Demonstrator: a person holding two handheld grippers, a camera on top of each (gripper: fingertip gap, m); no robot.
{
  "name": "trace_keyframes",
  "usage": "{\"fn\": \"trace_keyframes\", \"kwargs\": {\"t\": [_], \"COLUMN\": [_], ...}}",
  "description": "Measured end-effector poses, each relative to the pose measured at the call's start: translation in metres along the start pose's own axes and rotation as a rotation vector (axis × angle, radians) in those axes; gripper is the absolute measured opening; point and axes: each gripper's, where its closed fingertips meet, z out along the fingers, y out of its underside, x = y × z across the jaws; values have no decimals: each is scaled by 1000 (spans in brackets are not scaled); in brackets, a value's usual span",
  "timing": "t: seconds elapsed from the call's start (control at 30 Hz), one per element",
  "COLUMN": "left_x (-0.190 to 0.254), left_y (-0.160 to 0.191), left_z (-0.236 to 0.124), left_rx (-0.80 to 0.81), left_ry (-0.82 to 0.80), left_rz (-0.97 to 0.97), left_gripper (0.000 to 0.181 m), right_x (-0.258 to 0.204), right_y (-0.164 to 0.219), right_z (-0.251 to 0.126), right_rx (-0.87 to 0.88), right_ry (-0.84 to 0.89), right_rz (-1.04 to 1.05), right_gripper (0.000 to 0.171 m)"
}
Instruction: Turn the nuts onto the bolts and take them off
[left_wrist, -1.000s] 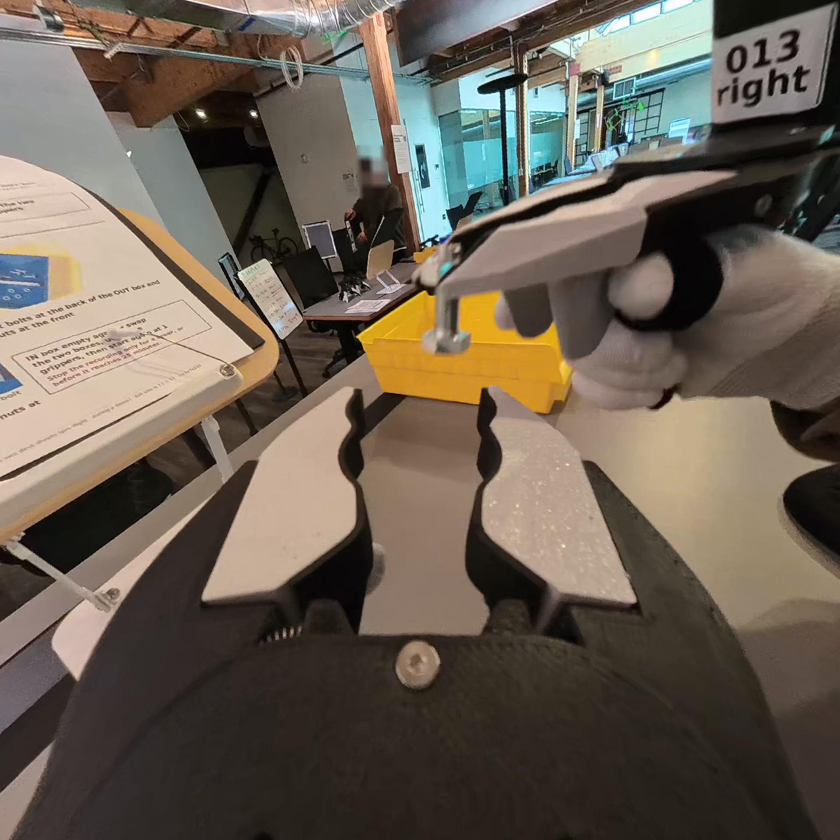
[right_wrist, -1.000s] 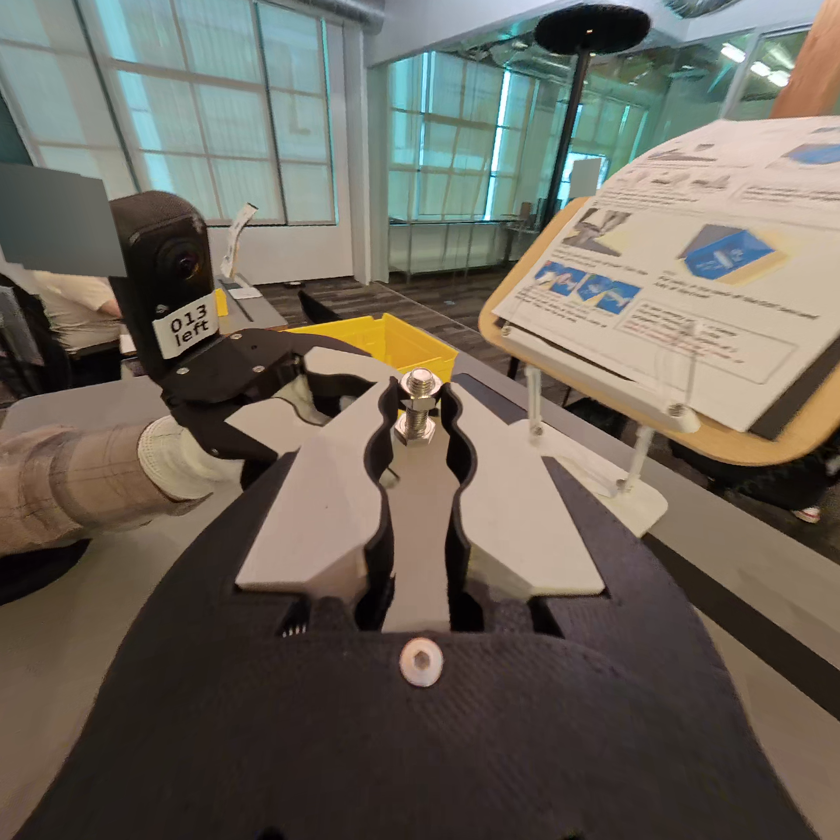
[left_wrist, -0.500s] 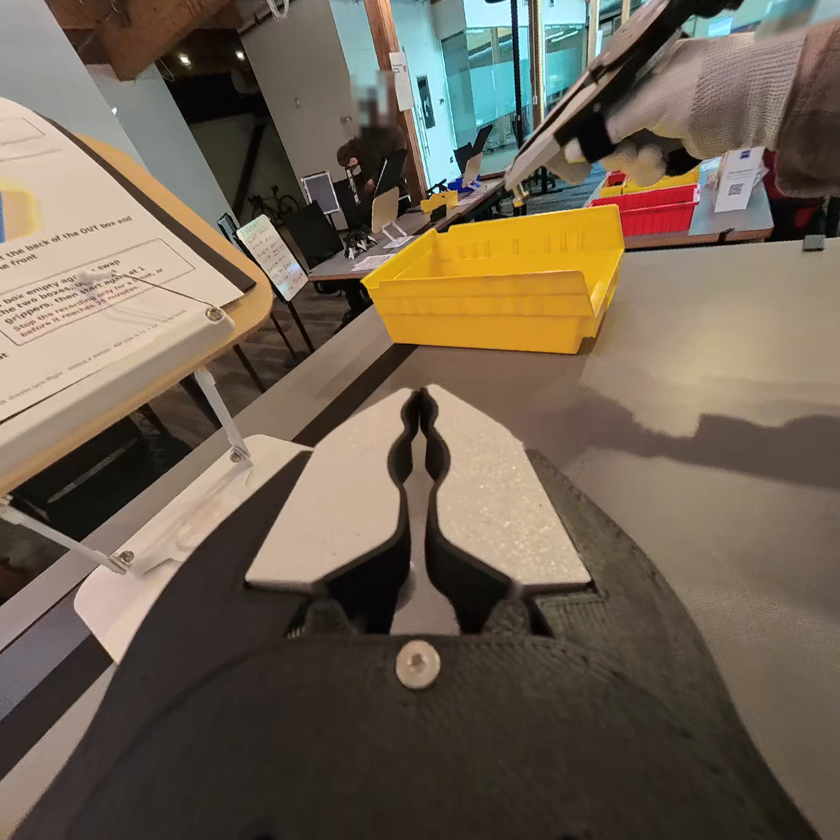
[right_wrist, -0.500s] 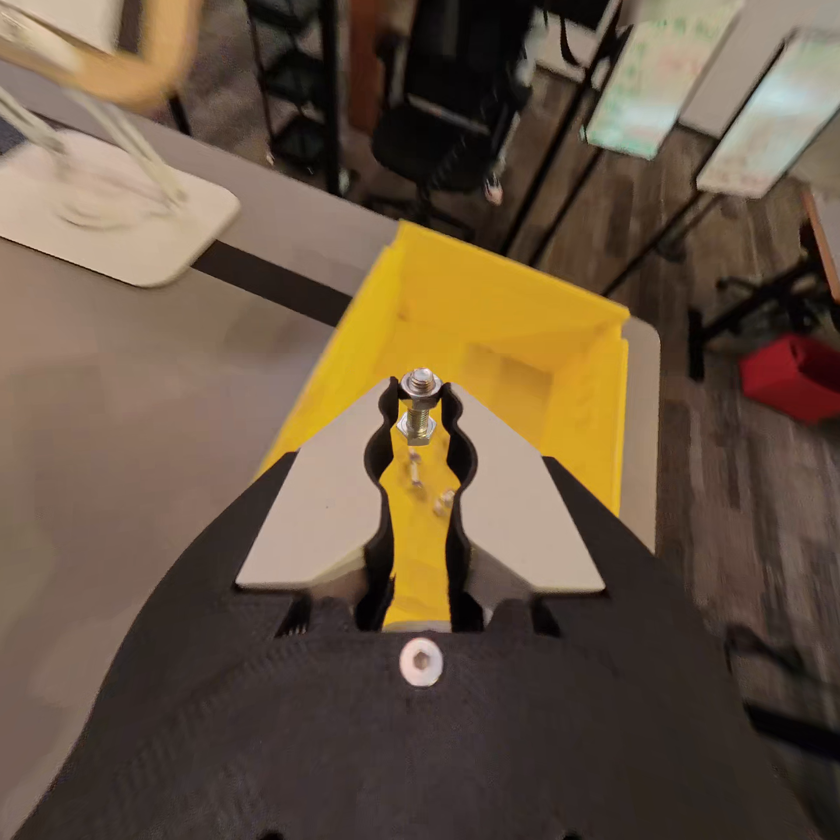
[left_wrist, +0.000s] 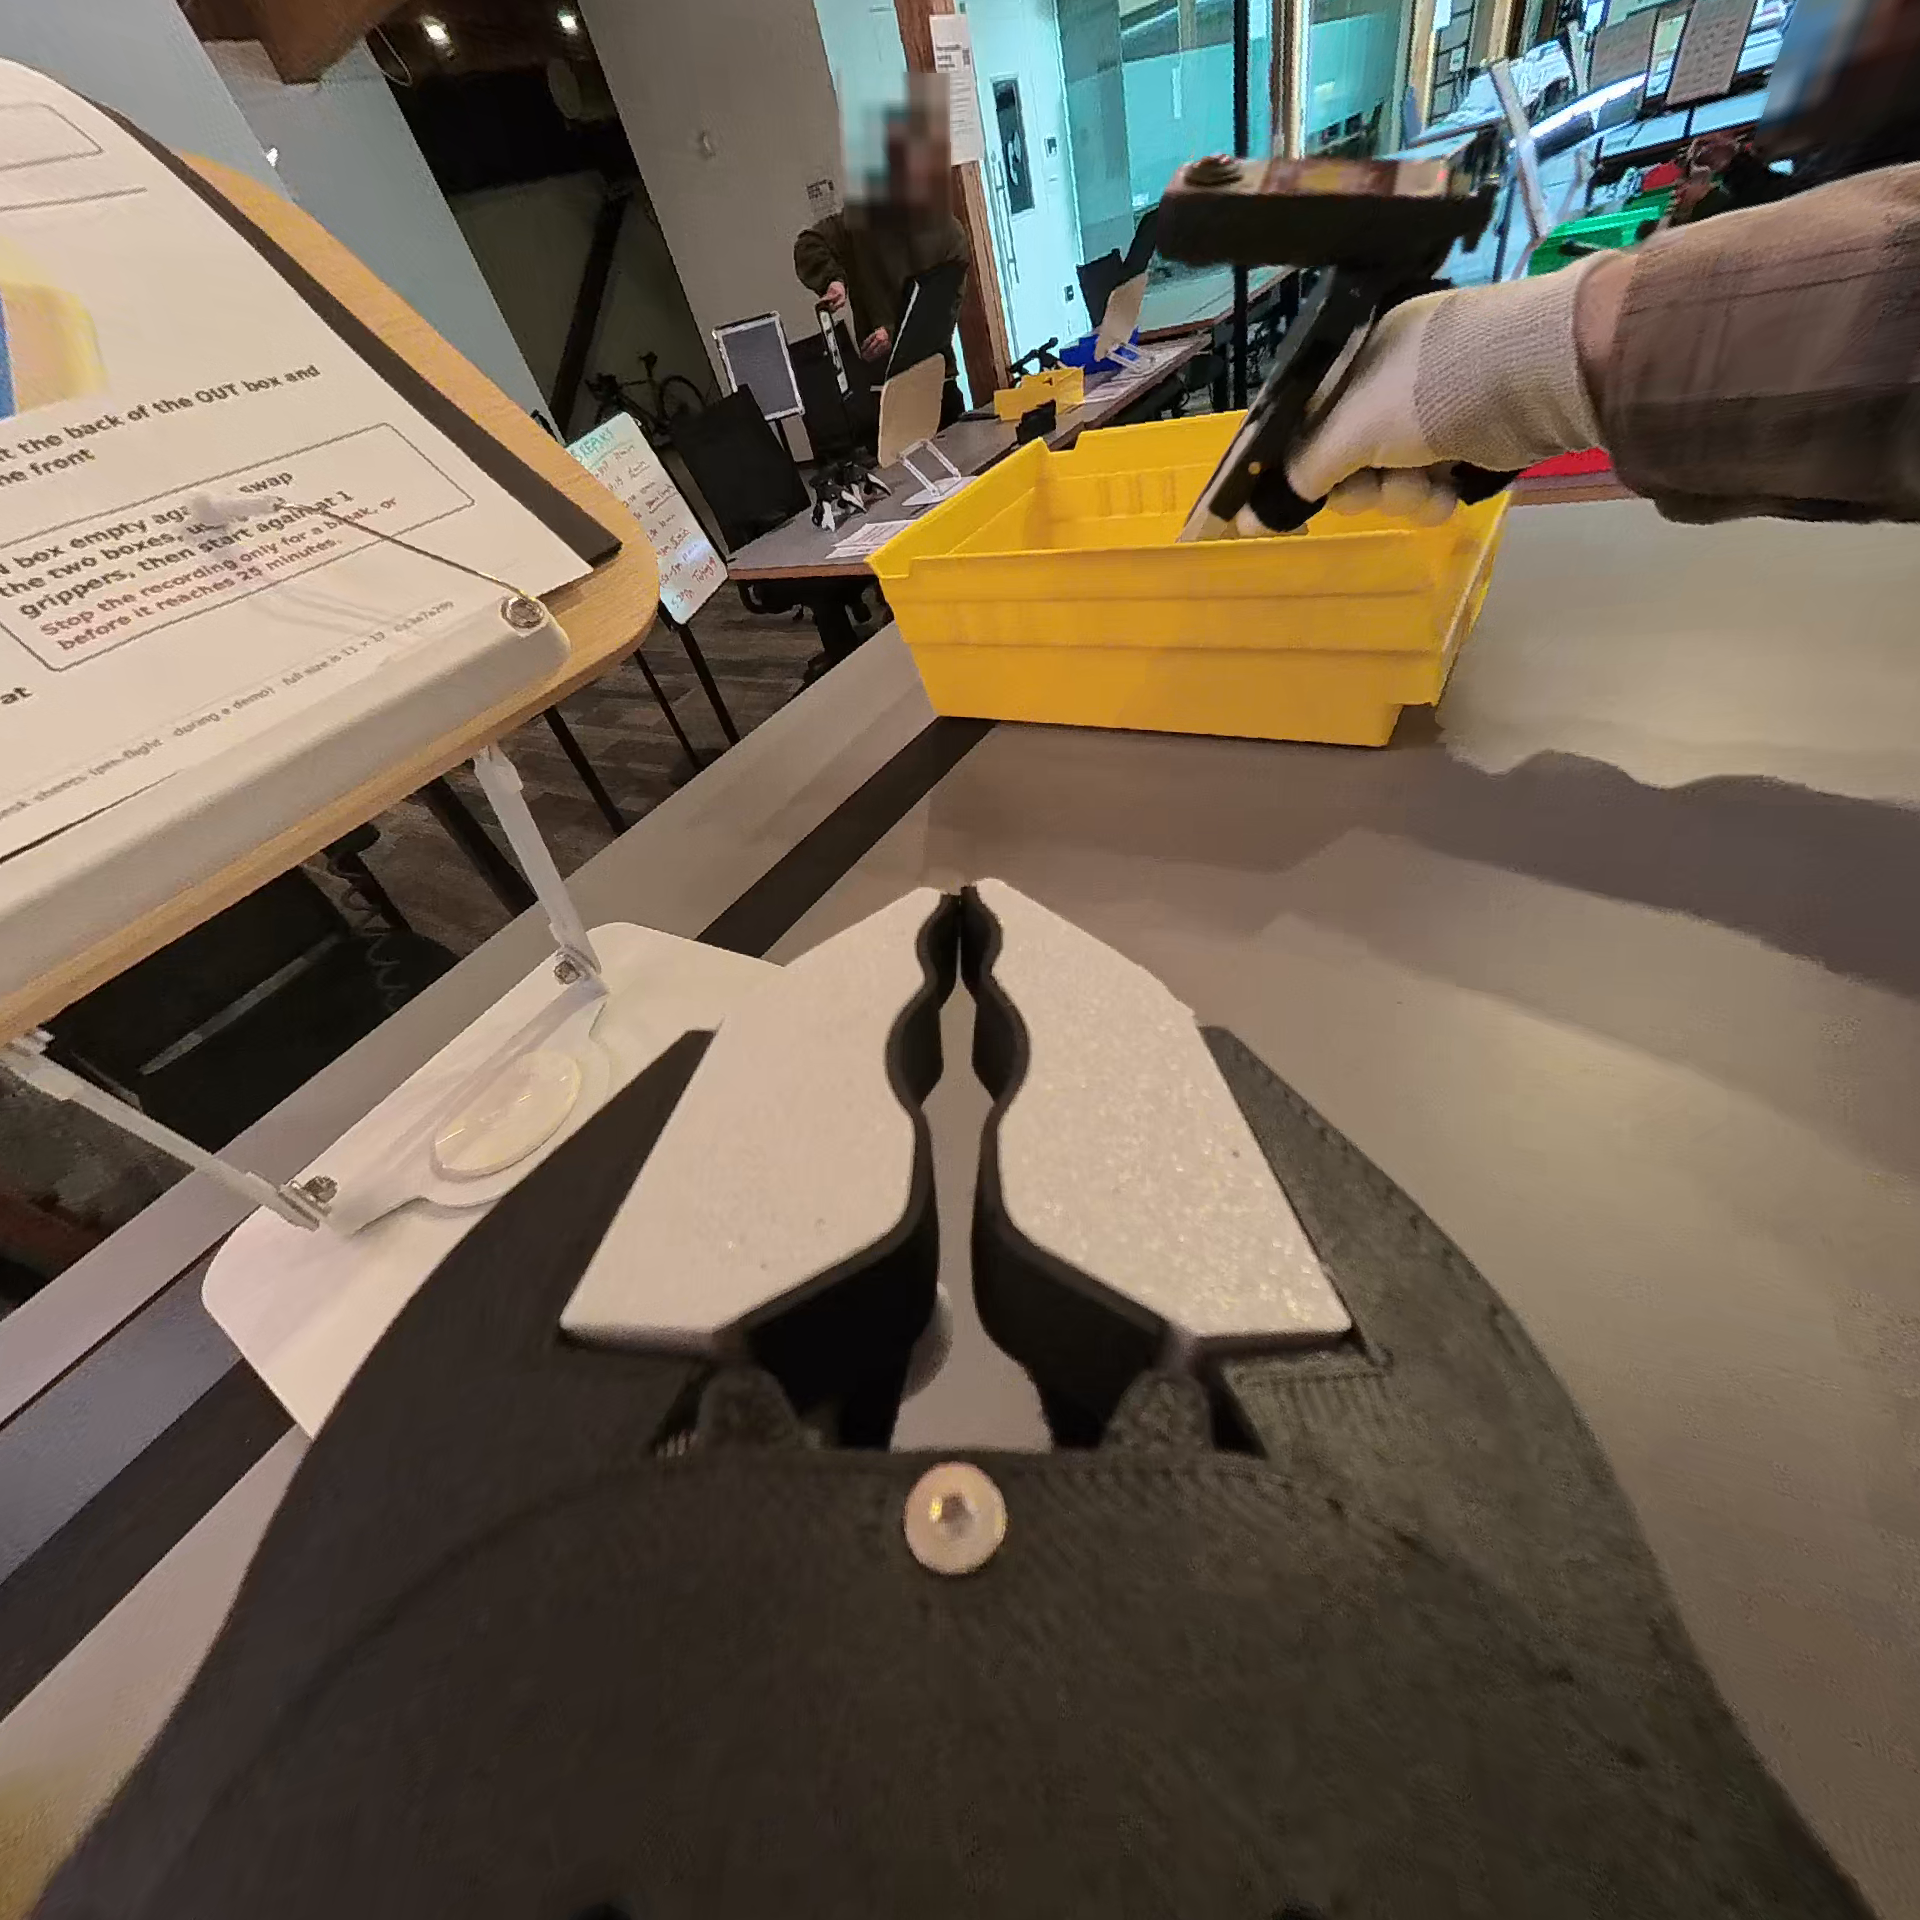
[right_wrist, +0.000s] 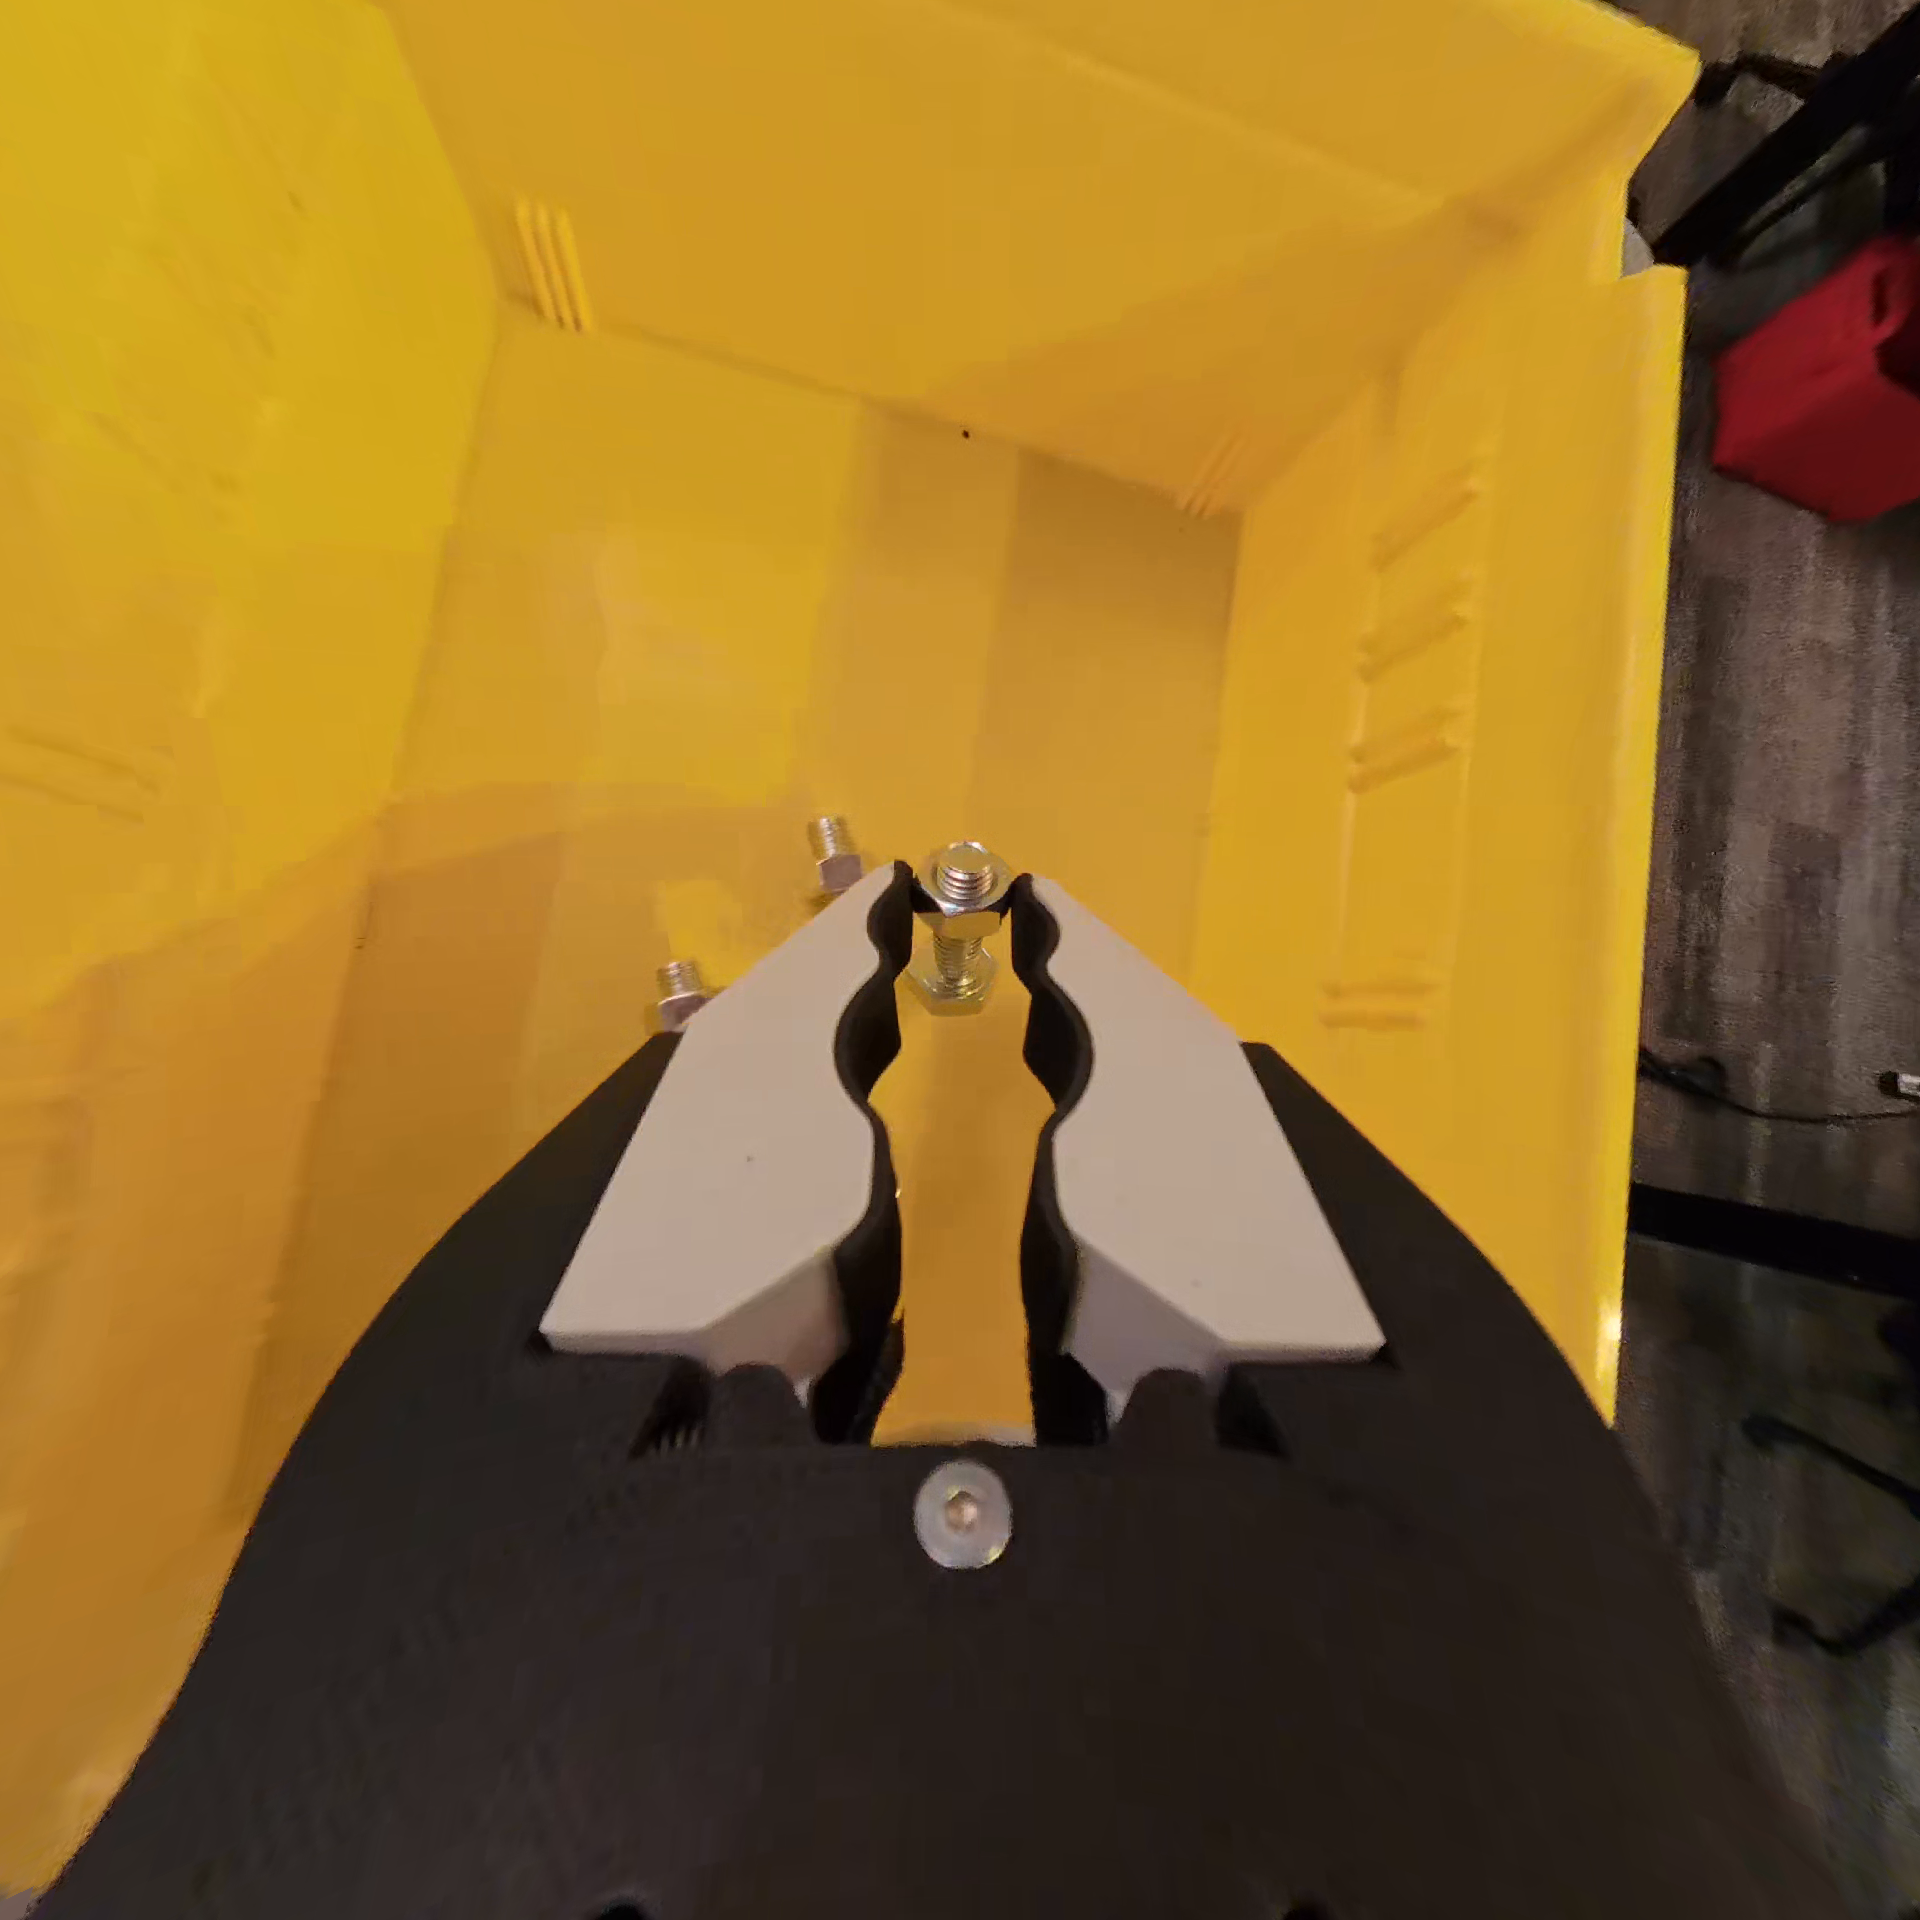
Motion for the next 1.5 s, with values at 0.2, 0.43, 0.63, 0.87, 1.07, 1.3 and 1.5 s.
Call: {"fn": "trace_keyframes", "kwargs": {"t": [0.2, 0.43, 0.63, 0.87, 1.07, 1.3, 1.5], "left_x": [1, 2, 9, -3, -34, -147, -211], "left_y": [1, 2, 2, -18, -39, -5, 93], "left_z": [1, 2, 4, -1, -25, -164, -315], "left_rx": [-6, -13, -25, -1, -48, -220, -477], "left_ry": [4, 14, 36, -9, -129, -593, -959], "left_rz": [7, -7, -11, -62, -1, -64, -171], "left_gripper": [0, 1, 3, 43, 66, 74, 80], "right_x": [3, 4, 3, 22, 51, 75, 58], "right_y": [8, 28, 24, -1, 28, 80, 107], "right_z": [25, 15, -13, -100, -150, -135, -104], "right_rx": [-87, -126, -118, 118, 239, 274, 256], "right_ry": [-37, -48, -27, 70, 156, 151, 48], "right_rz": [-12, 7, -64, -90, -55, 79, 112], "right_gripper": [17, 17, 42, 49, 74, 85, 89]}}
